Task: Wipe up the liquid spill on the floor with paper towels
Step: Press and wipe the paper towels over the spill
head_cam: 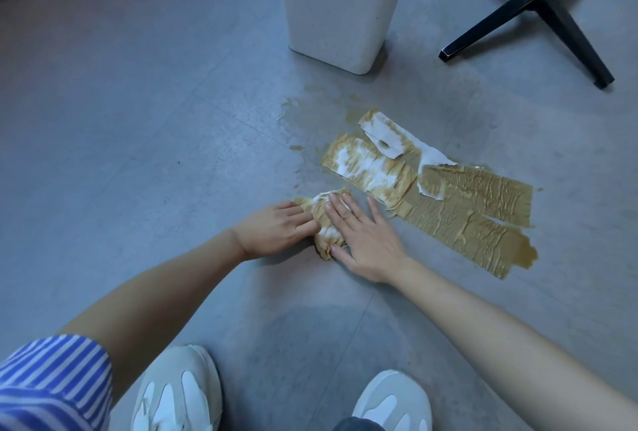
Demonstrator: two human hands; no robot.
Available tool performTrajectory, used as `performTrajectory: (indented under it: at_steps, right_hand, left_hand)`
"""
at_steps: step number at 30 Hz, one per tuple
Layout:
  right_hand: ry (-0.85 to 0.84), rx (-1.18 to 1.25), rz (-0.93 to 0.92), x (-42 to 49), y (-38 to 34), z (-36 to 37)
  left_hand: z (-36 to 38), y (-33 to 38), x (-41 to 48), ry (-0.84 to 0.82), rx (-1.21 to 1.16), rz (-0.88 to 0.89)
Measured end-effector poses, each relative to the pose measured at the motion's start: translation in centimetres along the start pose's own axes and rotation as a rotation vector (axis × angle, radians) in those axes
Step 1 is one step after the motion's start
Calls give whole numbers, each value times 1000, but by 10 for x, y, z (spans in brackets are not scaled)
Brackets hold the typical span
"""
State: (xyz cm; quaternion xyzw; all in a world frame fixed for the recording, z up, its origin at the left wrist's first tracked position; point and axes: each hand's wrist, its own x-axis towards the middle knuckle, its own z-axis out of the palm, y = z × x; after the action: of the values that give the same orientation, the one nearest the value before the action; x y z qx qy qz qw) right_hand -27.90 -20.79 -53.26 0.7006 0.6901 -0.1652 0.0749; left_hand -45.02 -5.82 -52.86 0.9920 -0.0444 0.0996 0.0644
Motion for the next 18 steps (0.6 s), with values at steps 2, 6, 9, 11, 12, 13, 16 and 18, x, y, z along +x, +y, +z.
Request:
performTrajectory:
  at_steps: [2, 6, 9, 11, 12, 13, 16, 18]
  right_hand:
    - [31, -30, -5, 1, -1, 0]
    - [60, -90, -107, -10, -12, 8]
    - [58, -87, -96, -15, -19, 10]
    - [51, -96, -101, -16, -19, 8]
    - [44, -94, -113, -16, -19, 8]
    - [32, -87, -128, -17, -19, 8]
    - [-3, -21, -171, -17, -18, 6]
    - [10, 43, -192, -14, -12, -1]
  left_hand:
    - [0, 2, -3, -5, 2, -11]
    - [0, 13, -8, 5, -22, 74]
    - [-2, 19, -16, 18, -4, 132]
    - [-4, 20, -18, 33, 0, 118]
    - [-3, 20, -18, 35, -7, 105]
    - [-1, 20, -18, 40, -13, 88]
    - [0, 17, -15, 10, -58, -19]
    - [-2, 16, -12, -14, -106, -135]
